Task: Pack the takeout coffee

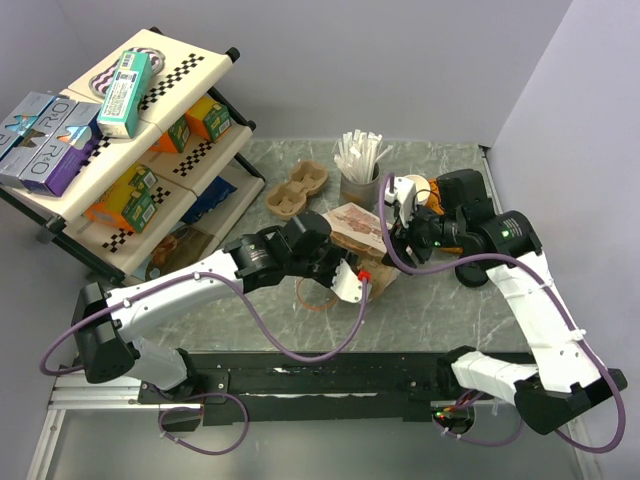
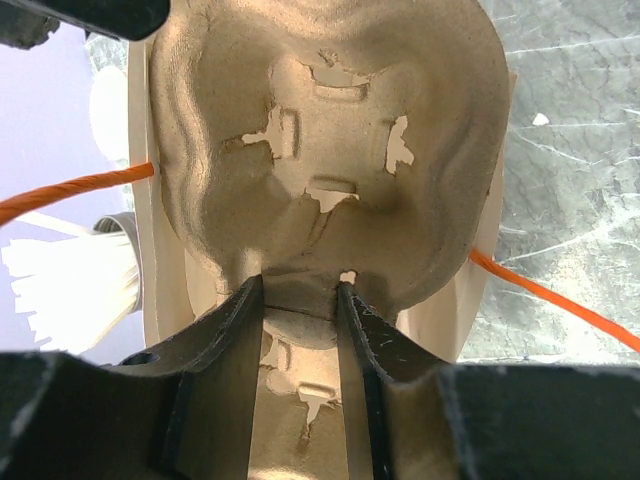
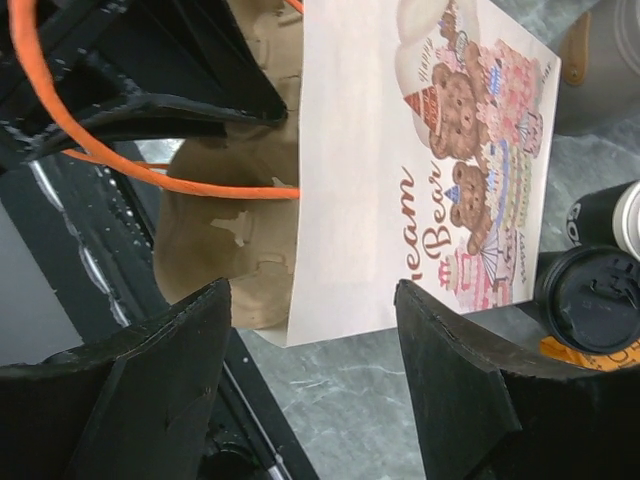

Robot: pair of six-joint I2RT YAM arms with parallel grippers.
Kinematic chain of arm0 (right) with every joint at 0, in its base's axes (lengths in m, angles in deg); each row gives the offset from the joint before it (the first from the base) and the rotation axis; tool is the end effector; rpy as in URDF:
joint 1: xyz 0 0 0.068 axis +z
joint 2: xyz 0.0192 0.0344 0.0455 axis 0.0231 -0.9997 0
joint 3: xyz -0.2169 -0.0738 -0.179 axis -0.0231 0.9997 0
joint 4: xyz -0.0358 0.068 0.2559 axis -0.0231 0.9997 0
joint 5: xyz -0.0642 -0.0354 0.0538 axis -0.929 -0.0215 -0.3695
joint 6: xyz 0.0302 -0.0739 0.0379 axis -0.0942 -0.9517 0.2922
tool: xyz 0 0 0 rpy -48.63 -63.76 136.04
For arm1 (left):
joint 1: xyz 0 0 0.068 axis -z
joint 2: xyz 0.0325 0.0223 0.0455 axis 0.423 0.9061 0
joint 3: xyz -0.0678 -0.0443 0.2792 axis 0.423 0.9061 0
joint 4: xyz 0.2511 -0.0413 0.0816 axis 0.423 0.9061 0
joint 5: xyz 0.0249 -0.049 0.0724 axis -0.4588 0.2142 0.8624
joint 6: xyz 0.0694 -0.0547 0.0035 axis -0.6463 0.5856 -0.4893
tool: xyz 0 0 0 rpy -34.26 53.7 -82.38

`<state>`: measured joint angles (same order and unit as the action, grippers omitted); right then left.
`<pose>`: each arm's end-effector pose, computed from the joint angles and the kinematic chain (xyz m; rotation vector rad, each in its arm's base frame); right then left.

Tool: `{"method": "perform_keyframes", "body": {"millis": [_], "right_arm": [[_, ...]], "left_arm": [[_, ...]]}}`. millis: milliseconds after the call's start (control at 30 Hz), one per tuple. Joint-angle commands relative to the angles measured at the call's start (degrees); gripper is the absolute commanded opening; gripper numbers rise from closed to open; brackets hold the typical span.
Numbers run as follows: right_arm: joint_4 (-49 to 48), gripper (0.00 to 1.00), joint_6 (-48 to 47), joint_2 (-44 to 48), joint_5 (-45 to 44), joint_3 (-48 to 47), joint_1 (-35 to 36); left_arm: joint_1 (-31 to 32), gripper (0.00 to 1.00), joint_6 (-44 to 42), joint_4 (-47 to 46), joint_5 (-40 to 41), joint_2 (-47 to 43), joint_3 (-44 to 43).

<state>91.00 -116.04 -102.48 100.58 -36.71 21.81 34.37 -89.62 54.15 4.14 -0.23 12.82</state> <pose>0.1806 0.1185 0.4007 -1.2137 1.9512 0.5444 0.1681 -0.3129 0.3292 1.9373 1.0427 -0.2151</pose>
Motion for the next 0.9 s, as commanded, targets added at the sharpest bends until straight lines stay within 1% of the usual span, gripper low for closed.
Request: {"method": "perform_keyframes", "body": {"millis": [0,367,467,567,867], "right_arm": [[-1.3,0.72,0.7,0.1,-4.1,-1.8,0.8],[-1.5,0.71,0.2,-0.2,-10.9,-0.3,1.5],[-1.5,0.71,0.3,-0.8,-11.5,-0.7,1.9],[-1.3,0.71,0.6,-0.7,-9.9,-2.1,1.8],[-0.9,0.72,0.2,-1.8,-13.9,-1.7,3.6]], "left_arm": [[-0.6,0.01,1.4,-1.0,-1.7,-2.8,0.2],[-0.7,0.01,2.6,-0.8,-2.2,-4.7,2.1],[-0.8,0.01,2.6,-1.1,-2.5,-4.8,2.3],[-0.8,0.01,2.7,-1.2,-2.5,-4.6,2.3],[-0.9,0.01,3.1,-2.3,-2.3,-3.7,2.3]]}}
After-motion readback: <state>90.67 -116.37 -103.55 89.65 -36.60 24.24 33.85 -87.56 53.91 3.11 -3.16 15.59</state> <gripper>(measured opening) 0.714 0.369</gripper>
